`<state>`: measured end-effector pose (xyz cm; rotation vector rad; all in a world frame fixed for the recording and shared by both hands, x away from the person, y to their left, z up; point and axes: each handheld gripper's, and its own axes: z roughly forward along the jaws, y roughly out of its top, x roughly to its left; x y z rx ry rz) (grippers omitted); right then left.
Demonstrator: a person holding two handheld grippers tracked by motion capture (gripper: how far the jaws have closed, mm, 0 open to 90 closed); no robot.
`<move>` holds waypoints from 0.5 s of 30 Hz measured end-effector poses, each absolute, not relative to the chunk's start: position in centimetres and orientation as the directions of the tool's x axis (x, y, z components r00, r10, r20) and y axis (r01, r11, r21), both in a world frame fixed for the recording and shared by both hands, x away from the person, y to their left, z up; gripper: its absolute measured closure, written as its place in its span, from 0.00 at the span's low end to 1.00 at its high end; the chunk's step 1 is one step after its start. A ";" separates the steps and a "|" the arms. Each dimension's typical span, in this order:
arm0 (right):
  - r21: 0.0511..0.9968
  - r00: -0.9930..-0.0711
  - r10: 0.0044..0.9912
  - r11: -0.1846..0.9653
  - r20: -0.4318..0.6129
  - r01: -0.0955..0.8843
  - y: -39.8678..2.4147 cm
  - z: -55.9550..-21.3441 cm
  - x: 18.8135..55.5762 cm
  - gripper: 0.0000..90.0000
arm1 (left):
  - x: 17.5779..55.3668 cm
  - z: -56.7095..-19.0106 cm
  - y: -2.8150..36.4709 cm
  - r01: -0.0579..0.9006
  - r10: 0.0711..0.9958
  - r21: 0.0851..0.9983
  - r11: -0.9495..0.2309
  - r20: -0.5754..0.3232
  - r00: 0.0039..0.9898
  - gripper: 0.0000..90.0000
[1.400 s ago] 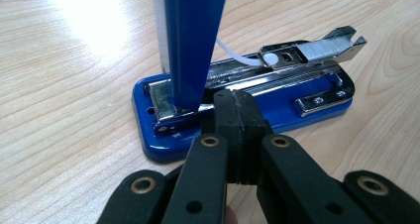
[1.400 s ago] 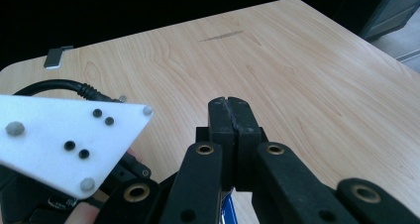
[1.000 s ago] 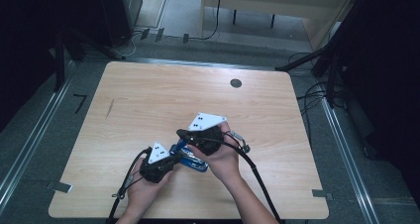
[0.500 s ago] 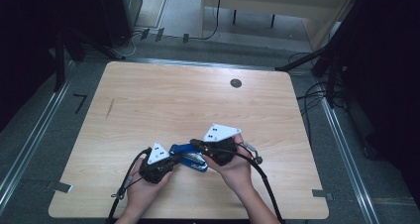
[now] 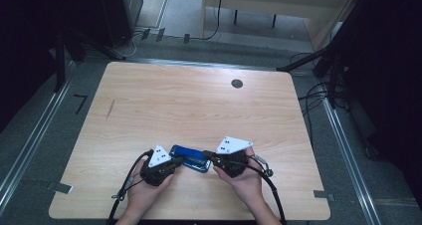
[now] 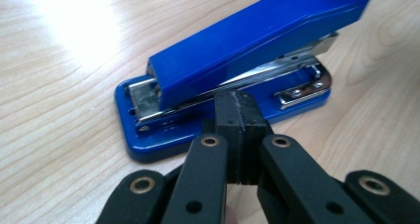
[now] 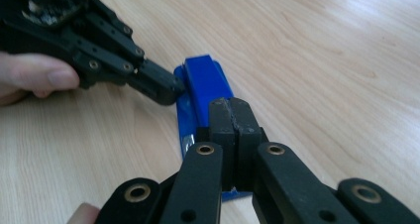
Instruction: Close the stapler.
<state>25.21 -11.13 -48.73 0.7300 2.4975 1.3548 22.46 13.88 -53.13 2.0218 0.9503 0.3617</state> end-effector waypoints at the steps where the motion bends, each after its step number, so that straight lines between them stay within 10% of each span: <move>1: 0.826 -0.856 0.514 0.462 0.049 0.324 -11.2 -48.9 25.1 1.00 | 22.4 -53.1 13.9 0.490 0.737 0.796 -0.356 -0.083 0.670 1.00; 15: 0.846 -0.812 0.581 0.408 0.050 0.344 -12.6 -49.8 24.4 1.00 | 22.5 -53.1 13.8 0.489 0.728 0.793 -0.363 -0.085 0.680 1.00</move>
